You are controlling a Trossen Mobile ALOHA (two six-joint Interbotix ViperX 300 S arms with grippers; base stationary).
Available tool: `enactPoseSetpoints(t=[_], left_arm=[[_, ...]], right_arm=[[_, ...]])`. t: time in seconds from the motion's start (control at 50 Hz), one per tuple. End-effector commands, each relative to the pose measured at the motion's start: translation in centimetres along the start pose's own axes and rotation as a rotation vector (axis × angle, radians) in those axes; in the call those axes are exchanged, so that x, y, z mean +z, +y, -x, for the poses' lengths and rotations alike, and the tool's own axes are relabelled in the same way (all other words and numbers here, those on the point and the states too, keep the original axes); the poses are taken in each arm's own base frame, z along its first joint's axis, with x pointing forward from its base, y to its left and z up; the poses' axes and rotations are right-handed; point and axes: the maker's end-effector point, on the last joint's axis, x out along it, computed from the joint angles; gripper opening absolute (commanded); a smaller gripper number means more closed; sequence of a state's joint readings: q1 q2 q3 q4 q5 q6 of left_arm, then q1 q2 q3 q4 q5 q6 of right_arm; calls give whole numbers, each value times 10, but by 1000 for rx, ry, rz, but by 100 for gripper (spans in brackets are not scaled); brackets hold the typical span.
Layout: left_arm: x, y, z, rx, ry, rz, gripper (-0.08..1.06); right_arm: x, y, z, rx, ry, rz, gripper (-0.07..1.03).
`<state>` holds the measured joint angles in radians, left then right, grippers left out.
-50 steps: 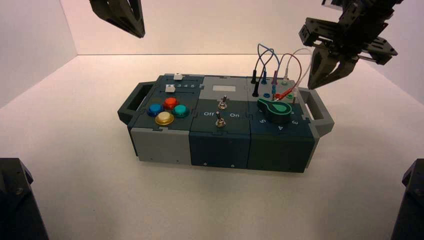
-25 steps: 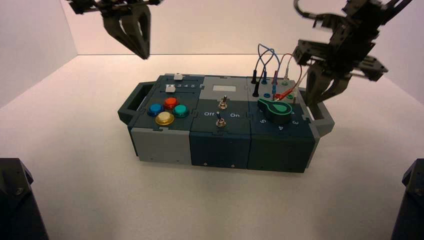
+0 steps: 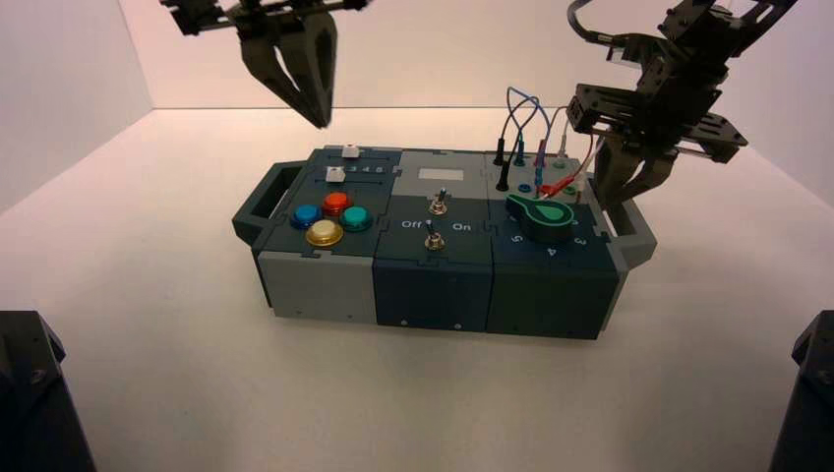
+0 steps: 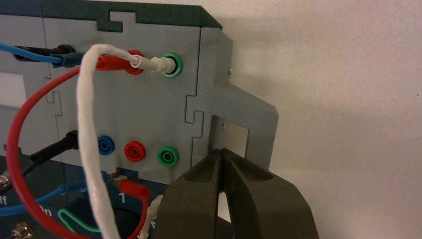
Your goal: Flip the bottom switch on with the left gripper.
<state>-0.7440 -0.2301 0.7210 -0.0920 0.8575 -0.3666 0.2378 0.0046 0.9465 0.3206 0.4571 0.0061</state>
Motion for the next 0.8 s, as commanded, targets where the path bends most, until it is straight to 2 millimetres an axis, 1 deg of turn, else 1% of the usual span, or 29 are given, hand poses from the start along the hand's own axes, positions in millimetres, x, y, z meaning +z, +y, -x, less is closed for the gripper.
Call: enactPoseSetpoints(t=[0.02,0.22,0.28,0.36,0.5,0.52,0.6,0.62,0.8], left_arm=[[1,-16,0,-9,9,0,-3],[-9,-33,-13,6,66,-8,-3],[-9,-34,-14,7,69,-10,-3],[-9,-50,-21,9,87,-24,-3],[-7,-60,-27,18,107,-33,-3],[-7,-66,-30,20,114,-42,-3],[-6,-74,-34,24,128,-44,-3],[-6,-79,-37,27,134,-44,-3],[-12,-87,-44,54,173,-41,-3]], right_arm=[[-6,-9,-17,-27,46,20,-2],[-6,-9,-19,-30,55,25,-2],[-5,-9,-19,-30,54,25,-2],[-5,-9,-19,-31,57,29,-2],[-6,-9,-20,-32,58,32,-2],[-6,-9,-20,-33,60,30,-2],[-4,-9,-20,-33,57,32,-2],[-5,-9,-20,-33,58,33,-2],[-5,-9,-21,-33,58,36,-2]])
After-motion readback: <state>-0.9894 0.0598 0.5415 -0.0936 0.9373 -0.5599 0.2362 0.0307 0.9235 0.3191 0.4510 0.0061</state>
